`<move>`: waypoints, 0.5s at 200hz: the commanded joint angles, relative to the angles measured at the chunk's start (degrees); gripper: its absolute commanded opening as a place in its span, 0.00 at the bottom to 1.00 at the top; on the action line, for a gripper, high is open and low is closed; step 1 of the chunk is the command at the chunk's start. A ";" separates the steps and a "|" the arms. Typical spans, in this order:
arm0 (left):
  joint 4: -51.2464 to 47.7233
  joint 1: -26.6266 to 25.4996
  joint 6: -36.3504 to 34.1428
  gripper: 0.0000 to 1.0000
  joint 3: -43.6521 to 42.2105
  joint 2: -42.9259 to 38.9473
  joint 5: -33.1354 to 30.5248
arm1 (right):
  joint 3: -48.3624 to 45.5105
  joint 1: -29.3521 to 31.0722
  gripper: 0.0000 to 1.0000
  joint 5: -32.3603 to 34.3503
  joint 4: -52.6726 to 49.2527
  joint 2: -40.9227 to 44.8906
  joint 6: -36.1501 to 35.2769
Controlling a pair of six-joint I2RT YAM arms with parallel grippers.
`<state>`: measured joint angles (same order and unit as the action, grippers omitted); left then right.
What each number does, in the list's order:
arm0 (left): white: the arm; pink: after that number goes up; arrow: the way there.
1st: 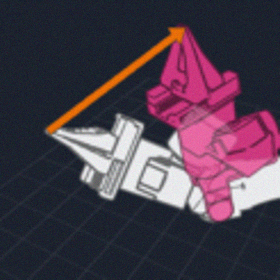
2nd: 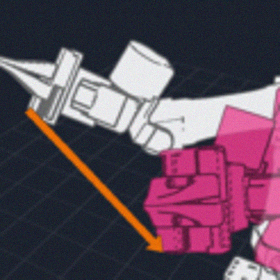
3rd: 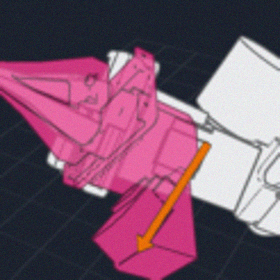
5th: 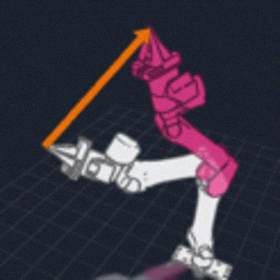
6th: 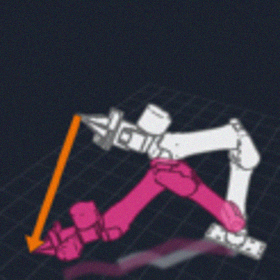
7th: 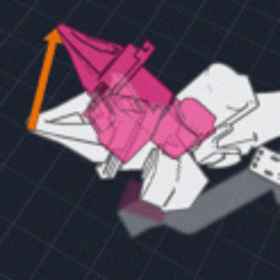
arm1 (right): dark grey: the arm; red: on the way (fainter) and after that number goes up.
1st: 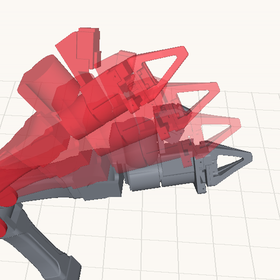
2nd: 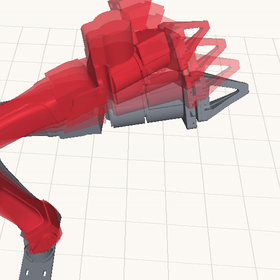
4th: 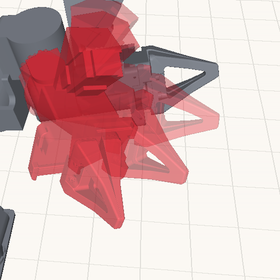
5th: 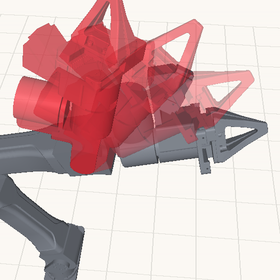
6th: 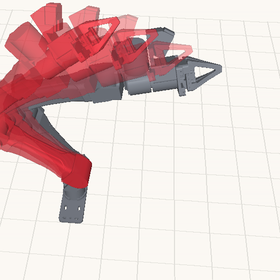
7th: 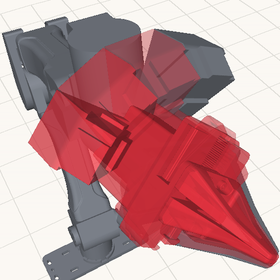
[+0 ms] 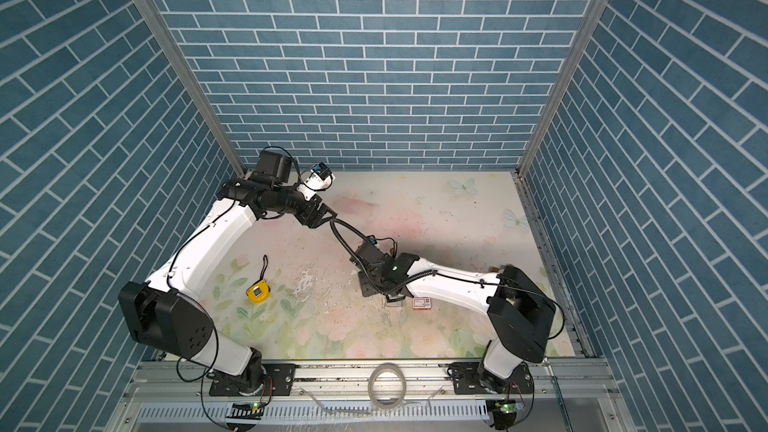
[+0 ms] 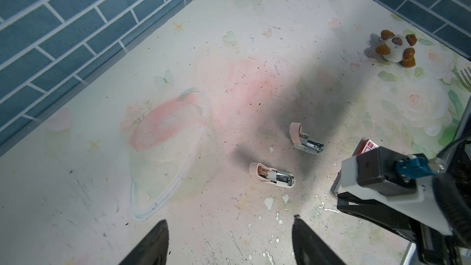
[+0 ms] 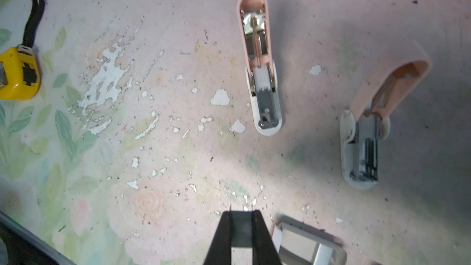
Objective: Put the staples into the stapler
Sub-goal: 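Lift the staple strip with the right gripper and carry it to an opened pink stapler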
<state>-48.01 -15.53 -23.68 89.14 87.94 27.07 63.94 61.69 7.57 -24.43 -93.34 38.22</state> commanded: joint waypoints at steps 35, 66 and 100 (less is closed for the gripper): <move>-0.66 1.82 0.57 0.78 -4.10 -5.69 -0.18 | 3.12 -2.42 0.04 -1.84 4.54 -4.15 -7.54; 0.61 1.91 0.91 0.78 -6.15 -6.72 -1.39 | 1.53 -3.65 0.05 -1.99 7.87 -4.57 -9.75; 0.90 2.20 1.37 0.78 -6.61 -6.62 -1.48 | 0.11 -4.87 0.05 -3.00 11.00 -5.10 -11.85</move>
<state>-47.68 -14.00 -22.87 83.15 81.76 25.96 65.01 57.49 5.28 -16.32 -97.34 29.93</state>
